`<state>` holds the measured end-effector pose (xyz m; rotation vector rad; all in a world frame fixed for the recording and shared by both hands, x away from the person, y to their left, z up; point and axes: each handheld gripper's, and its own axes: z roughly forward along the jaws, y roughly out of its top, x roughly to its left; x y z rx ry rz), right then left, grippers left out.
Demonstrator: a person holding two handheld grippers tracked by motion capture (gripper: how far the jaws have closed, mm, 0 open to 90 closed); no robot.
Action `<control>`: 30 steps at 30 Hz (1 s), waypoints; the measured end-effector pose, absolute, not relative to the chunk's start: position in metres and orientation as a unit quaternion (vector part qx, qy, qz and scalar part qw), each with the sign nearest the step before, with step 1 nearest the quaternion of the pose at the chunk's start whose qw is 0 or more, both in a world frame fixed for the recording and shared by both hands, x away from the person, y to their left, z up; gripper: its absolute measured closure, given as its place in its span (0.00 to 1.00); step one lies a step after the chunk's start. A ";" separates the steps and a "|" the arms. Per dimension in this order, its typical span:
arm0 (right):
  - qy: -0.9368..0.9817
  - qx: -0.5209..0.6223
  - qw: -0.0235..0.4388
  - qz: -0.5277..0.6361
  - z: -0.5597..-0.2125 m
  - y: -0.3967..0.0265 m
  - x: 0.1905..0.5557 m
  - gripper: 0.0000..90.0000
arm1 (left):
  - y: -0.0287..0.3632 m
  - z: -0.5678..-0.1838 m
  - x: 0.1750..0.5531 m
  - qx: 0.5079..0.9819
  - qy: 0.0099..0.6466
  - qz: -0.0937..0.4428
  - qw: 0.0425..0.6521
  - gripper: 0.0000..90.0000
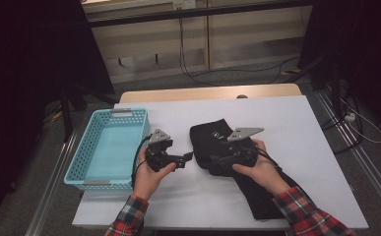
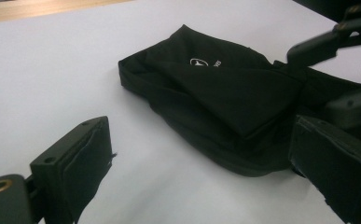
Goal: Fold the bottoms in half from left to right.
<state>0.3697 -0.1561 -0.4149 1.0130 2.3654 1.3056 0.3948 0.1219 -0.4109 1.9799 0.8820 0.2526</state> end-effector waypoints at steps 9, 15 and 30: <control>0.833 0.331 0.153 0.415 -0.429 -0.148 0.375 0.58 | 0.114 -0.411 0.397 0.806 0.354 0.097 0.464 0.07; 0.852 0.307 0.143 0.399 -0.442 -0.134 0.384 0.53 | 0.117 -0.411 0.396 0.809 0.355 0.095 0.460 0.07; 0.823 0.353 0.160 0.415 -0.433 -0.156 0.405 0.98 | 0.127 -0.413 0.389 0.809 0.358 0.101 0.454 0.07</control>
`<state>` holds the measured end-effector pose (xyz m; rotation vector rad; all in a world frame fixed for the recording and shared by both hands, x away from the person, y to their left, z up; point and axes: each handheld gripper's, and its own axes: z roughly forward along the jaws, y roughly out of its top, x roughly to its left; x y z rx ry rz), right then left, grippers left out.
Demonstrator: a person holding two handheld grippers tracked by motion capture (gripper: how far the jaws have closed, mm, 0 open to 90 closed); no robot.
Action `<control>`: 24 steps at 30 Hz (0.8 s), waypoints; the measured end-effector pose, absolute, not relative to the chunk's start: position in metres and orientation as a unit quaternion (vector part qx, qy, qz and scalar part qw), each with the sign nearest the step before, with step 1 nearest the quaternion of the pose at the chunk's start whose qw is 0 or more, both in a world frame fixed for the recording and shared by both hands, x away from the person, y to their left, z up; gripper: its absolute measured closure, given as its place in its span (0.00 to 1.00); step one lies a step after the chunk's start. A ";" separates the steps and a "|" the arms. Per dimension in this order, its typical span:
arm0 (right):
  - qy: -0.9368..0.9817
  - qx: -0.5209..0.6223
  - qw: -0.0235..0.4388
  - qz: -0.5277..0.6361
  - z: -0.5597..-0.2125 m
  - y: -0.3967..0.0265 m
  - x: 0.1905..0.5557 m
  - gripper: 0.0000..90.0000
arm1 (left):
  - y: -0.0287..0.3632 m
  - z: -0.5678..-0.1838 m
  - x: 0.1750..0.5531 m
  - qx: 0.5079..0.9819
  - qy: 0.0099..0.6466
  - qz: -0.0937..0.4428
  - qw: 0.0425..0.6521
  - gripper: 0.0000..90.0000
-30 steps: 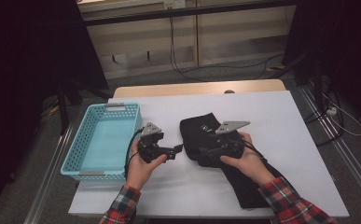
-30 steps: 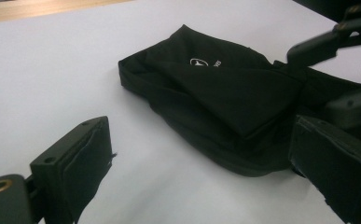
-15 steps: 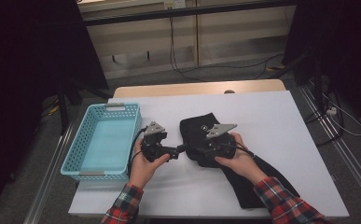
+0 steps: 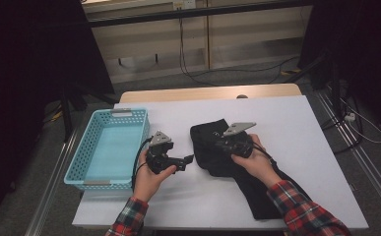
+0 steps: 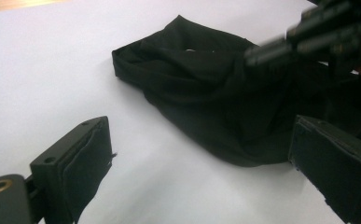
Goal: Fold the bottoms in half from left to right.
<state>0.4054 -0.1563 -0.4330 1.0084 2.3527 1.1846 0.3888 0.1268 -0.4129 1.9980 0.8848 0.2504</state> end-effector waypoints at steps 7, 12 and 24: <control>0.779 0.415 0.179 0.435 -0.433 -0.181 0.423 0.97 | 0.131 -0.413 0.387 0.806 0.365 0.102 0.454 0.07; 0.757 0.452 0.197 0.430 -0.439 -0.196 0.431 0.97 | 0.132 -0.415 0.387 0.806 0.368 0.100 0.452 0.07; 0.740 0.470 0.202 0.437 -0.448 -0.208 0.447 0.73 | 0.124 -0.420 0.390 0.811 0.365 0.091 0.448 0.07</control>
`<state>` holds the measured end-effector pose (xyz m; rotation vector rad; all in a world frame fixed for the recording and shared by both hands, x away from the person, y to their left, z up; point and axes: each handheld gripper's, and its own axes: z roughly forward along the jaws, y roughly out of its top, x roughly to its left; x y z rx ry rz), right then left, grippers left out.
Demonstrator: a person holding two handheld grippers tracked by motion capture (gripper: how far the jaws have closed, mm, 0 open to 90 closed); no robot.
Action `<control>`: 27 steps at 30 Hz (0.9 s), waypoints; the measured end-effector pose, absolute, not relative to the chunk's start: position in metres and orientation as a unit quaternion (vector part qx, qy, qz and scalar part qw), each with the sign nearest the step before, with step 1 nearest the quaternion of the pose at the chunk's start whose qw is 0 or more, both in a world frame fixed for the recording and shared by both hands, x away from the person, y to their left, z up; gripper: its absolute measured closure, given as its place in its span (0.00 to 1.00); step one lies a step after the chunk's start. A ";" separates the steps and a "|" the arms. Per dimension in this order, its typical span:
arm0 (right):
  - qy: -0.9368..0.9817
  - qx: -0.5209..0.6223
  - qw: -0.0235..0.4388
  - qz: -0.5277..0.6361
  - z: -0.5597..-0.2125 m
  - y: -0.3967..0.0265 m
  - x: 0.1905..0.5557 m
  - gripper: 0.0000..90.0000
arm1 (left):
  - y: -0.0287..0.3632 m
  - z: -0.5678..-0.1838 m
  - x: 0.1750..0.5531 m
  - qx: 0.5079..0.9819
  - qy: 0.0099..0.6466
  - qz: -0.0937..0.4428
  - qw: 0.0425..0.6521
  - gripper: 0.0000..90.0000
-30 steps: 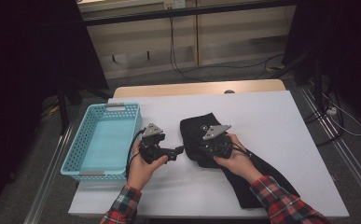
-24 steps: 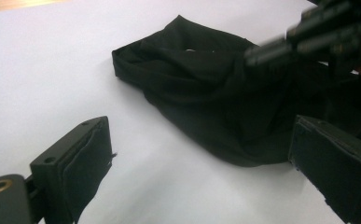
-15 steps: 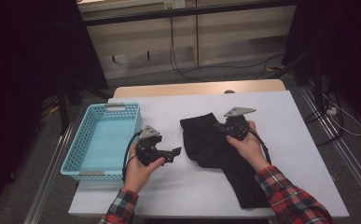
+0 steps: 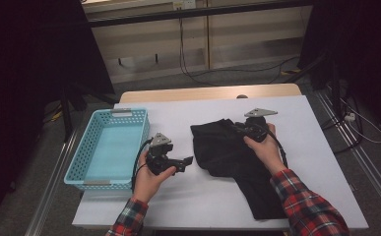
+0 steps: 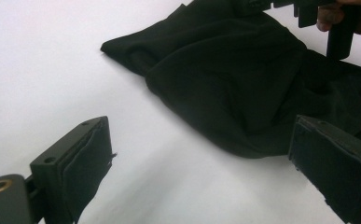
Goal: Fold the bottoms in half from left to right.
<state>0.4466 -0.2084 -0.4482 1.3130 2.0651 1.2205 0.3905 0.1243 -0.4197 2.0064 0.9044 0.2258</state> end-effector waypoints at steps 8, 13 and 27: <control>0.737 0.482 0.198 0.431 -0.432 -0.221 0.430 0.38 | 0.121 -0.420 0.400 0.810 0.366 0.094 0.449 0.07; 0.748 0.474 0.203 0.418 -0.427 -0.226 0.411 0.31 | 0.115 -0.421 0.407 0.809 0.369 0.093 0.449 0.07; 0.762 0.456 0.204 0.412 -0.421 -0.235 0.361 0.26 | 0.086 -0.437 0.438 0.821 0.369 0.103 0.423 0.47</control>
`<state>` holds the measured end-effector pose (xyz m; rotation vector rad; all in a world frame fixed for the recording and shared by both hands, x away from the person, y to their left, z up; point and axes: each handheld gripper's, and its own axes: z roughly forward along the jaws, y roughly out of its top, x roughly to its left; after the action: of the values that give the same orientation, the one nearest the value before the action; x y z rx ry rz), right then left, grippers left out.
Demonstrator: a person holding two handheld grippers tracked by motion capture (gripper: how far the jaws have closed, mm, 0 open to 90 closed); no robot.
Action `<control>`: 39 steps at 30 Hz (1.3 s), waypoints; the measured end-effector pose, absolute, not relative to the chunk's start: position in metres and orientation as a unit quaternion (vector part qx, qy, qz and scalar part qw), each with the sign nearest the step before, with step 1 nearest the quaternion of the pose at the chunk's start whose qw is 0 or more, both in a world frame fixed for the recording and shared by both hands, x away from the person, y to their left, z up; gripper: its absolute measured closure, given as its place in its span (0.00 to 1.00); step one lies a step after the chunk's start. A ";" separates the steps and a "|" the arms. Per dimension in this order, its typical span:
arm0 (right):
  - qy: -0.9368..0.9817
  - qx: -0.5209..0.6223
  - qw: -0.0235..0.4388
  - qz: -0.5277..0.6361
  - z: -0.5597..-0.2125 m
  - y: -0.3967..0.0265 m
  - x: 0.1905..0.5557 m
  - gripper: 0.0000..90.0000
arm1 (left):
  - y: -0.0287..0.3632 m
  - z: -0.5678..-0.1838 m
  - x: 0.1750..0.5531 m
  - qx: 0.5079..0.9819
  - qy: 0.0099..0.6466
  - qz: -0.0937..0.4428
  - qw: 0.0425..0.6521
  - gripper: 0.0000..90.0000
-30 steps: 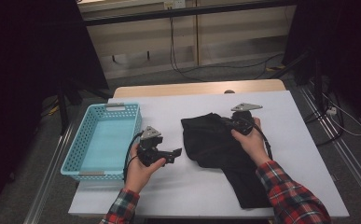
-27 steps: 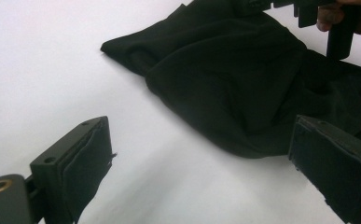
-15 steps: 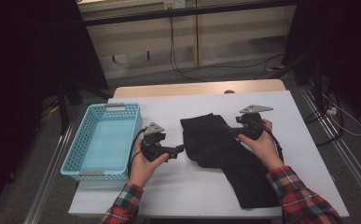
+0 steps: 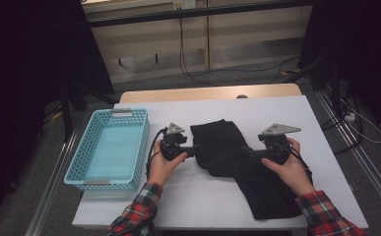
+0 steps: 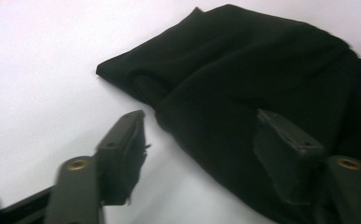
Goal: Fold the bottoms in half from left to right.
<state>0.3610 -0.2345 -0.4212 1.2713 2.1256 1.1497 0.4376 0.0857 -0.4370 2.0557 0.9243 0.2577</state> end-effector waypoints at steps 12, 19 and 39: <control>0.761 0.459 0.202 0.412 -0.422 -0.244 0.351 0.25 | 0.066 -0.443 0.460 0.830 0.369 0.097 0.407 0.85; 0.759 0.459 0.203 0.415 -0.421 -0.248 0.347 0.26 | 0.077 -0.443 0.461 0.828 0.391 0.074 0.394 1.00; 0.760 0.453 0.198 0.422 -0.419 -0.245 0.348 0.25 | 0.050 -0.445 0.489 0.839 0.377 0.126 0.371 0.70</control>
<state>0.3476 -0.2455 -0.4186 1.2671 2.1267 1.1817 0.4889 0.0498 -0.4455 2.1512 0.9669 0.3242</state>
